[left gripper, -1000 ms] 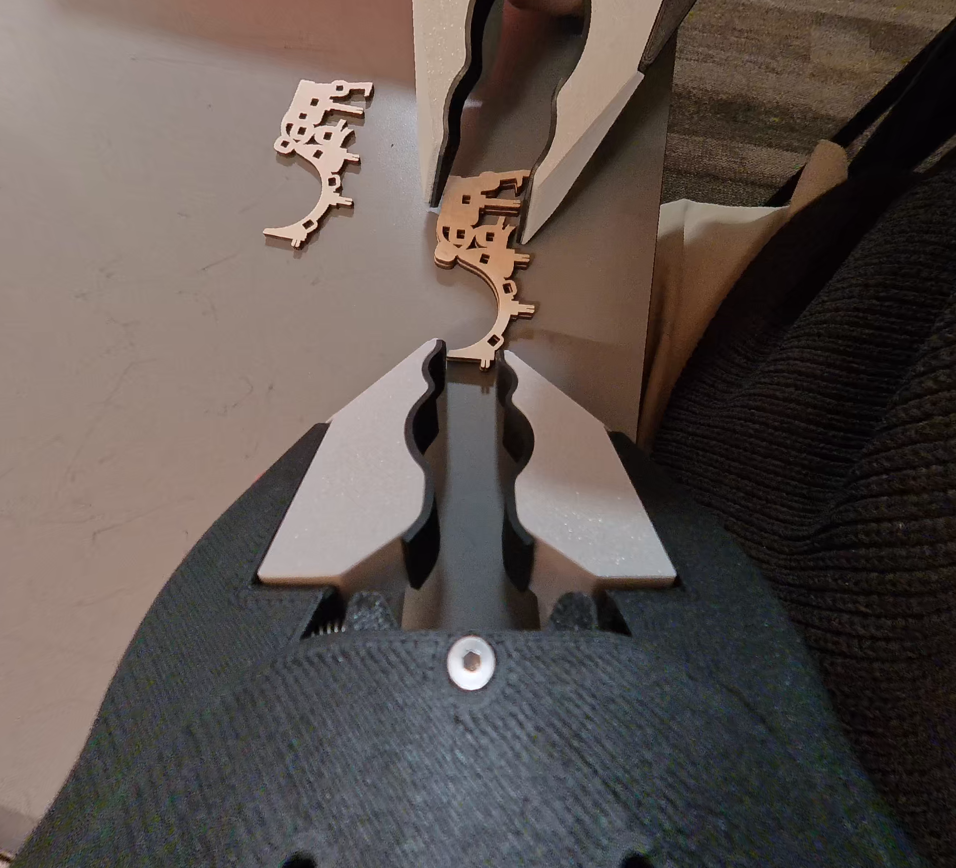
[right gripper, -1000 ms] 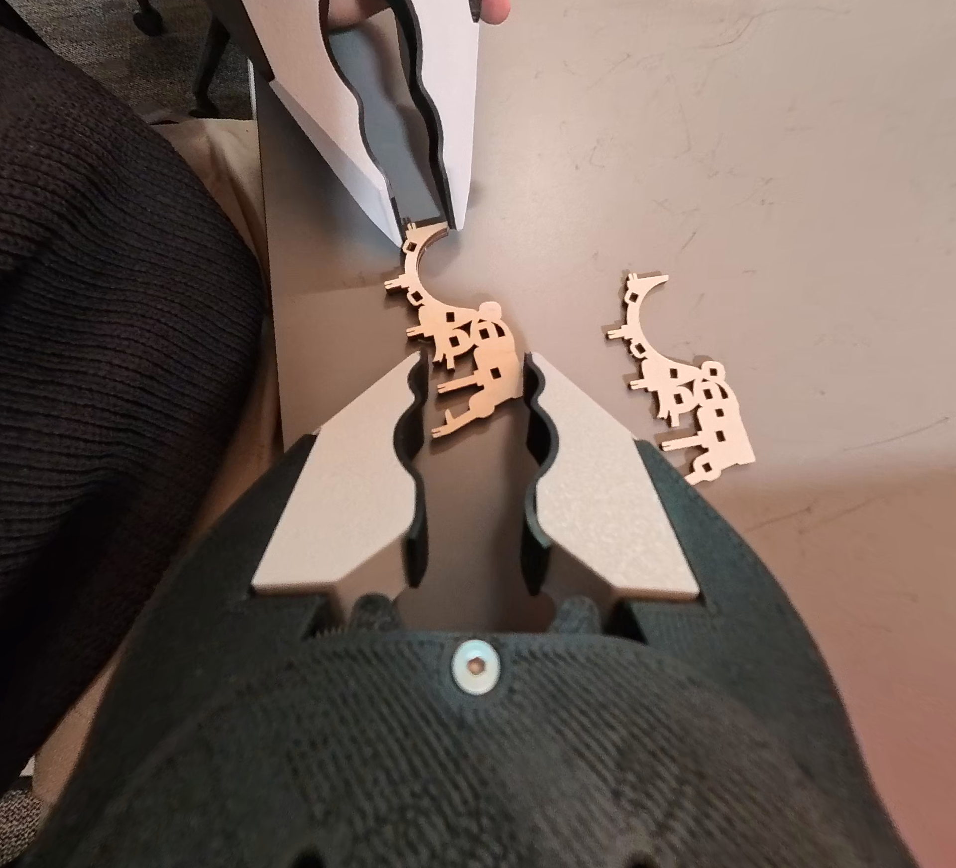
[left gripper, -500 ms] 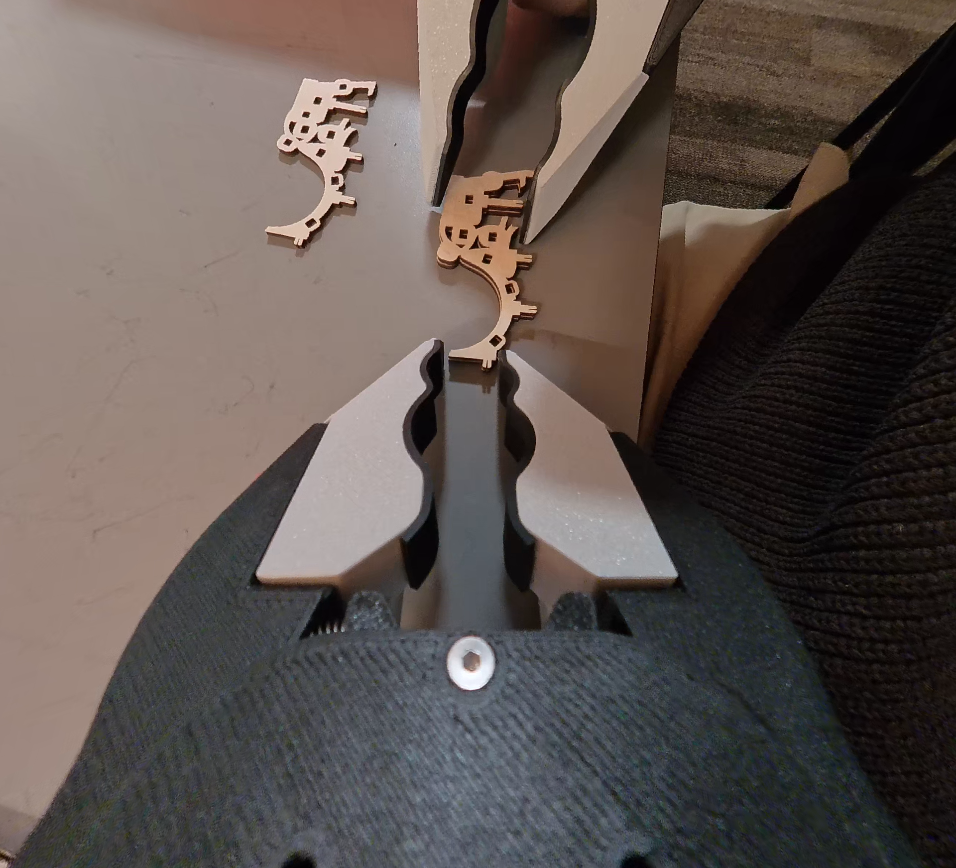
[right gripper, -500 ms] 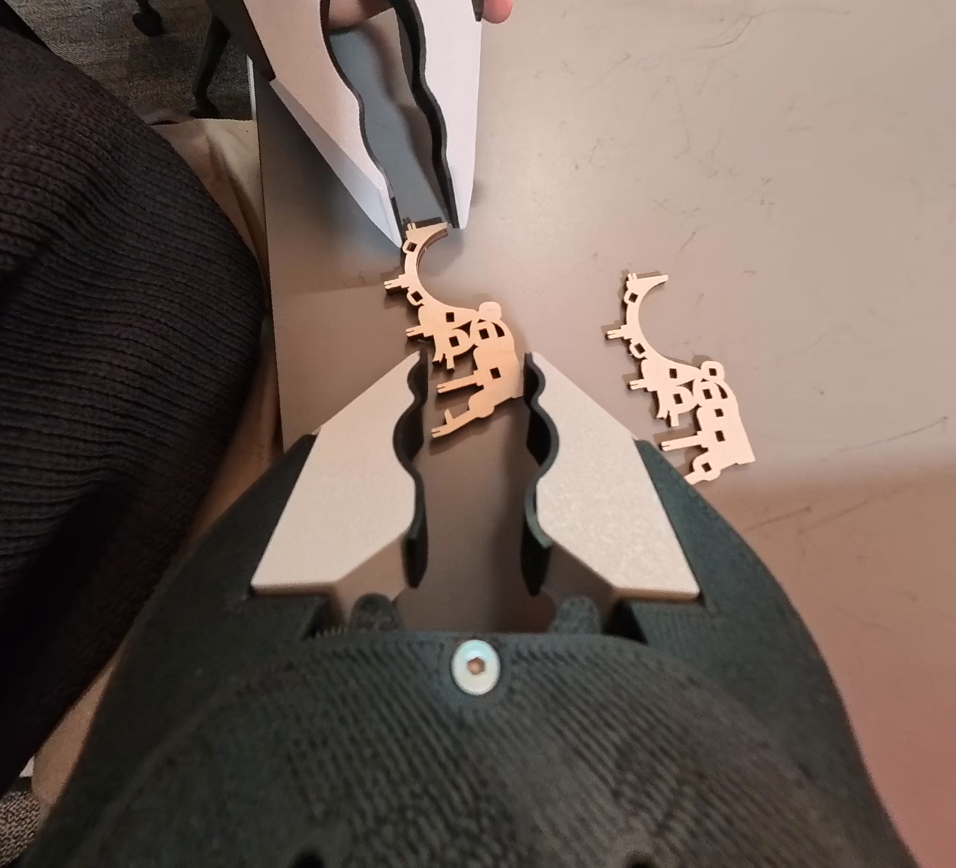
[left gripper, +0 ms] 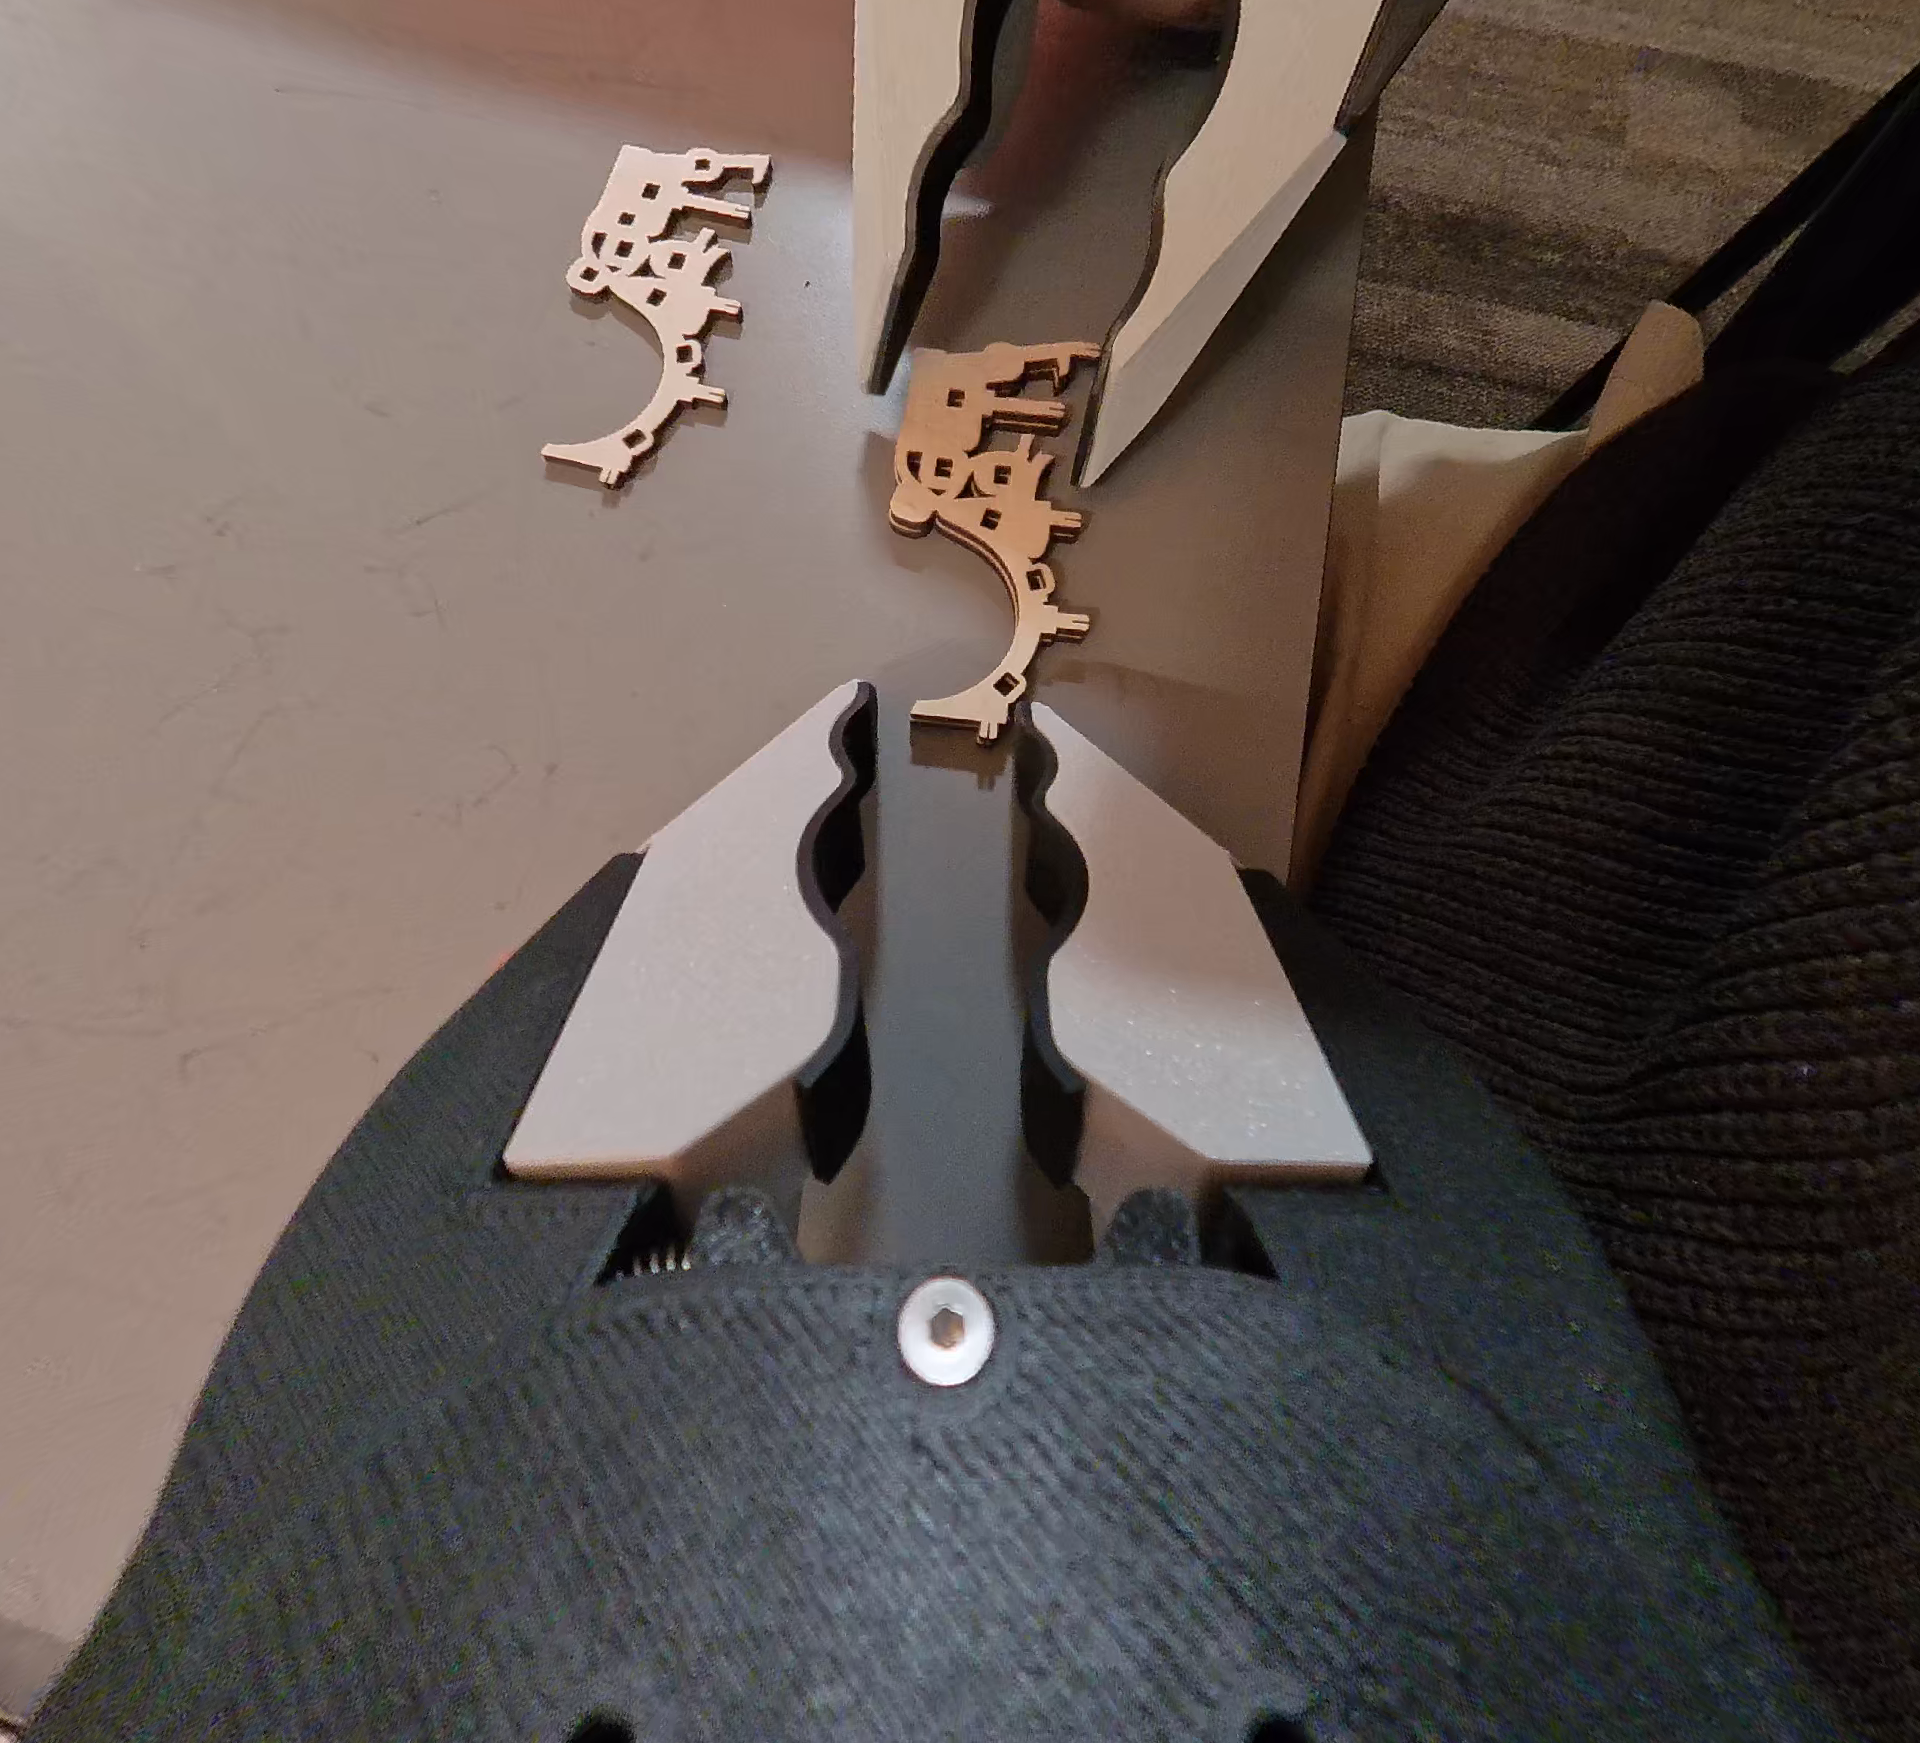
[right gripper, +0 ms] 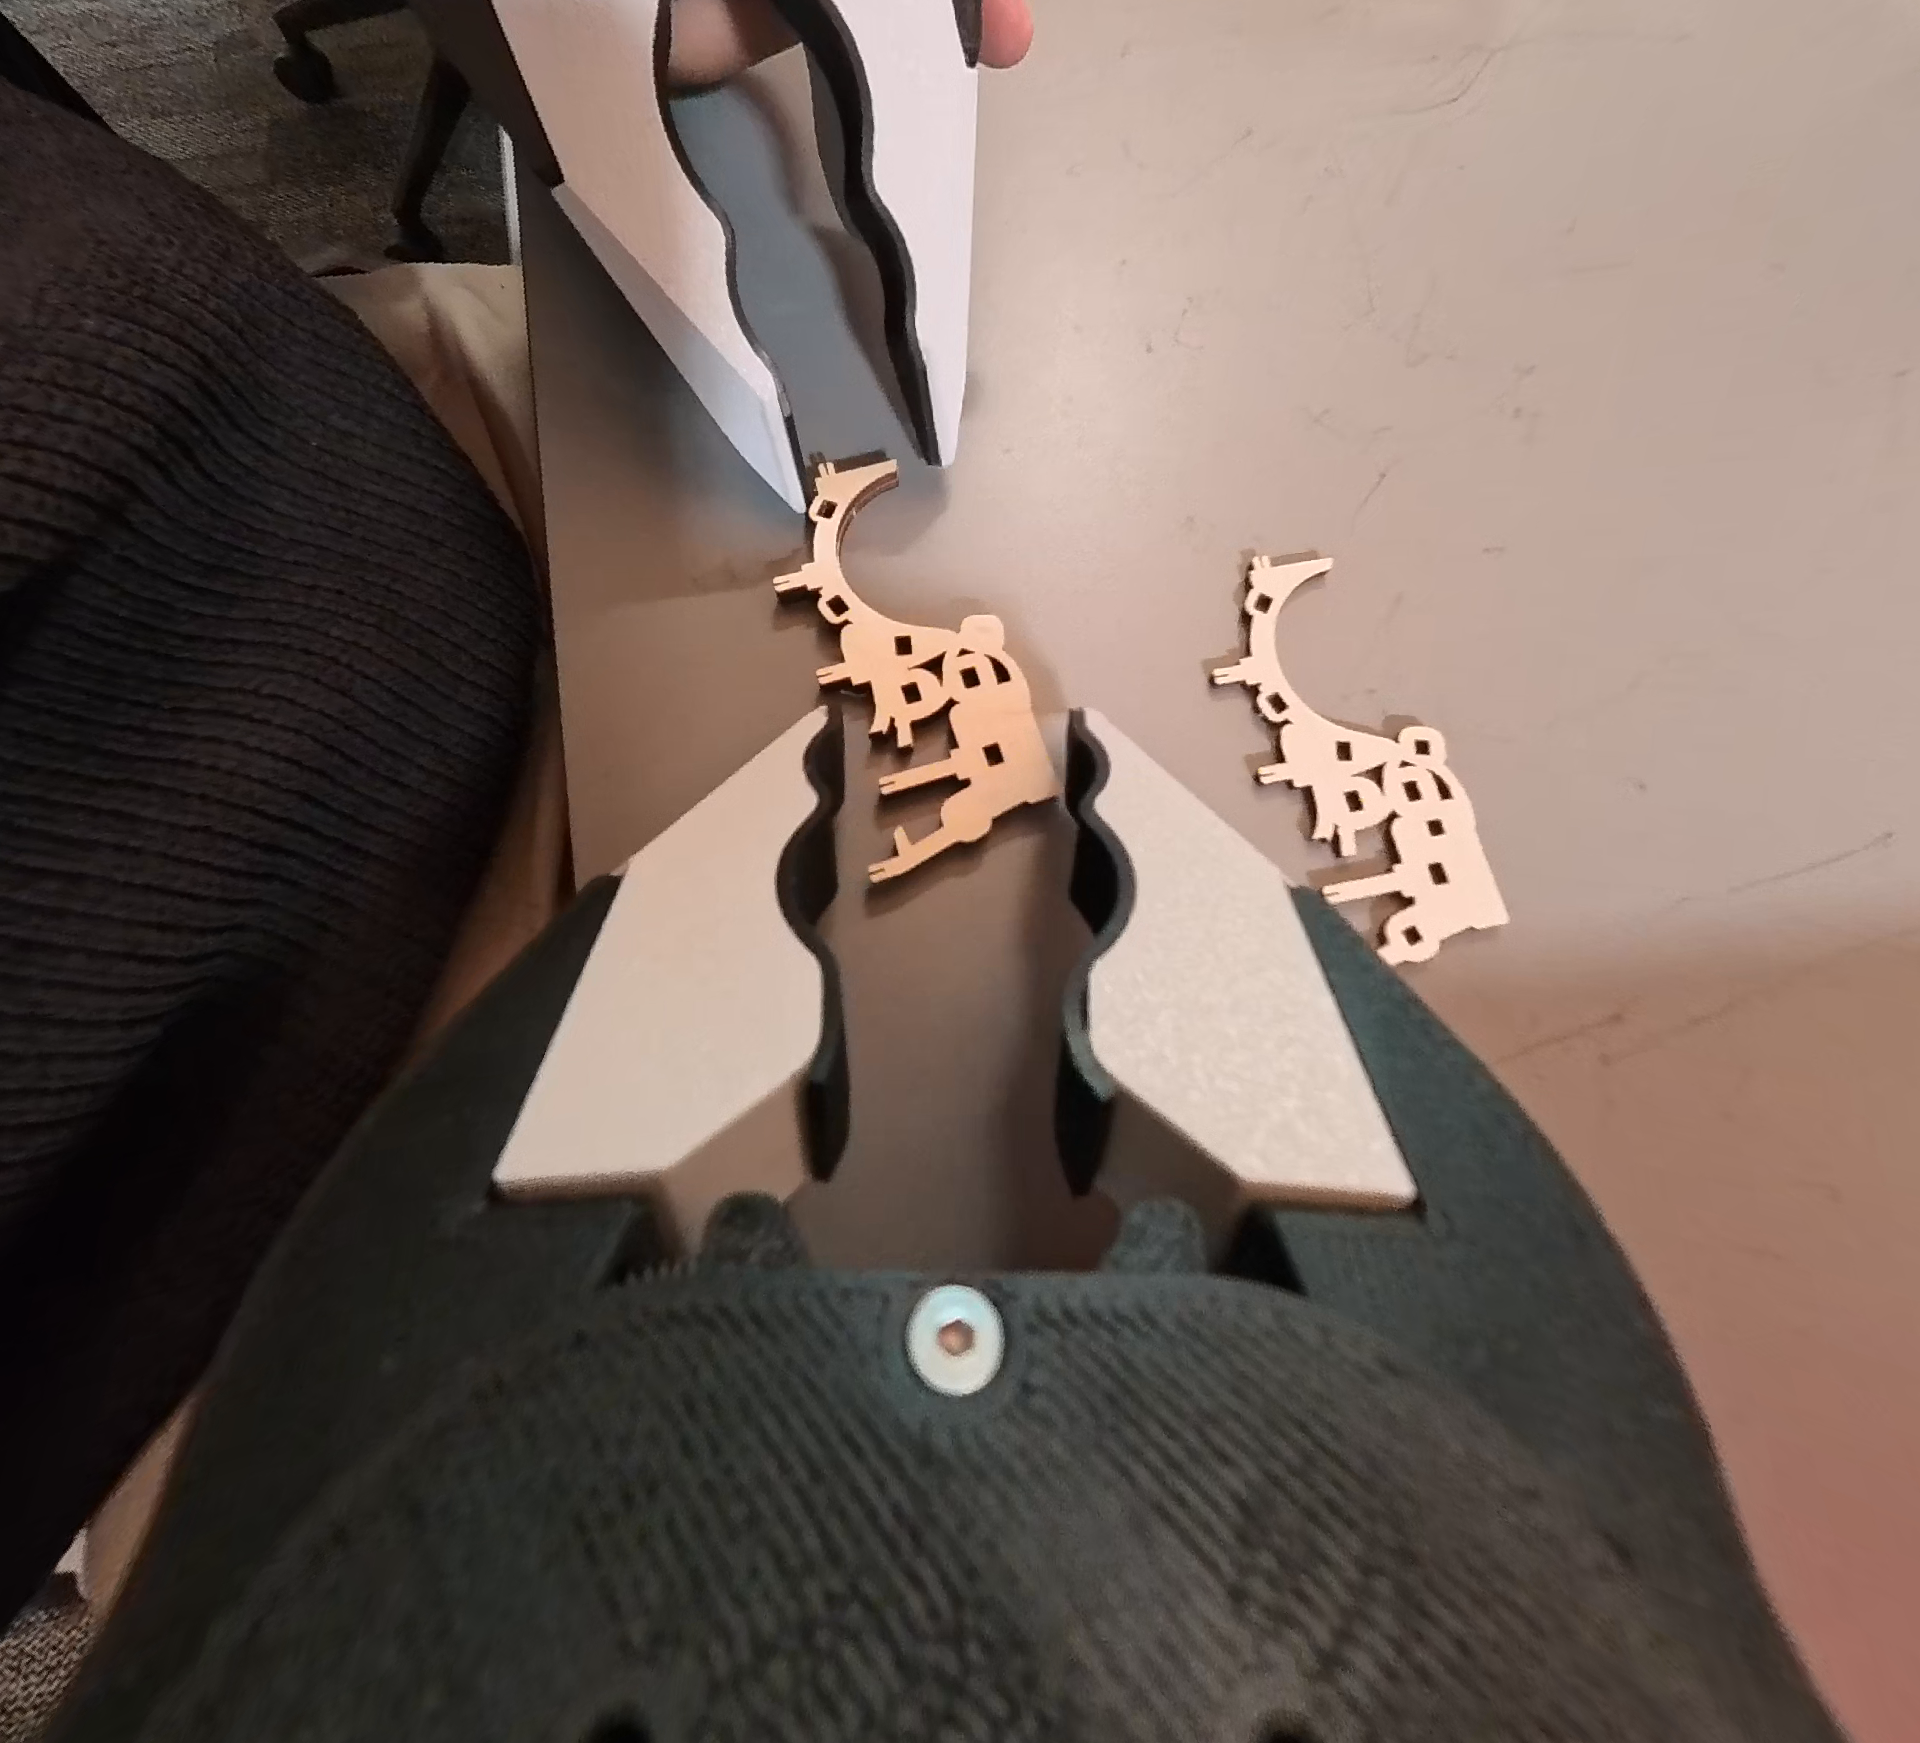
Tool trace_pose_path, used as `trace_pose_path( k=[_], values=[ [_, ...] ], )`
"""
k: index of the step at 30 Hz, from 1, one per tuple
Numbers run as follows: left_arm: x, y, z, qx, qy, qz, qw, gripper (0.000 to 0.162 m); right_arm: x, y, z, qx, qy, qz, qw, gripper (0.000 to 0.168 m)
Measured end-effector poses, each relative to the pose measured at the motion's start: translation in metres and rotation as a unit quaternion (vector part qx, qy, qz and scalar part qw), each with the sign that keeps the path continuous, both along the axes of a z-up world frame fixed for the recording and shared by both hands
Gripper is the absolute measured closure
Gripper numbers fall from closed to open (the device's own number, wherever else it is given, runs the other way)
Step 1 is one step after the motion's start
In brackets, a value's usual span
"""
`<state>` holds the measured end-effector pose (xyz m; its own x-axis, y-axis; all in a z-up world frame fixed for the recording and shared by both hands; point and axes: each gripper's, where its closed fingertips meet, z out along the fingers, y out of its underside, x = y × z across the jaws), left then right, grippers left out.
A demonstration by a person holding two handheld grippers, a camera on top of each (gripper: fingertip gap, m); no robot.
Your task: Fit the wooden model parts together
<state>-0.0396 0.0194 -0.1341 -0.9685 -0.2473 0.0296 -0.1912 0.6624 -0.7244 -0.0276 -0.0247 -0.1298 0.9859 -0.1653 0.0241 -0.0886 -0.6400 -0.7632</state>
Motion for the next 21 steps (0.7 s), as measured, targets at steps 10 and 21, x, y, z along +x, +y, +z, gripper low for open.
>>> trace_pose_path(
  k=[10,21],
  values=[
    [0.002,0.001,-0.001,0.001,0.007,0.008,1.000,0.131,0.004,-0.003,0.026,0.032,0.011,-0.120,0.992,0.111],
    [0.001,0.001,-0.001,-0.002,0.022,0.003,1.000,0.126,-0.008,-0.018,0.015,0.061,0.038,-0.227,0.971,0.121]
  ],
)
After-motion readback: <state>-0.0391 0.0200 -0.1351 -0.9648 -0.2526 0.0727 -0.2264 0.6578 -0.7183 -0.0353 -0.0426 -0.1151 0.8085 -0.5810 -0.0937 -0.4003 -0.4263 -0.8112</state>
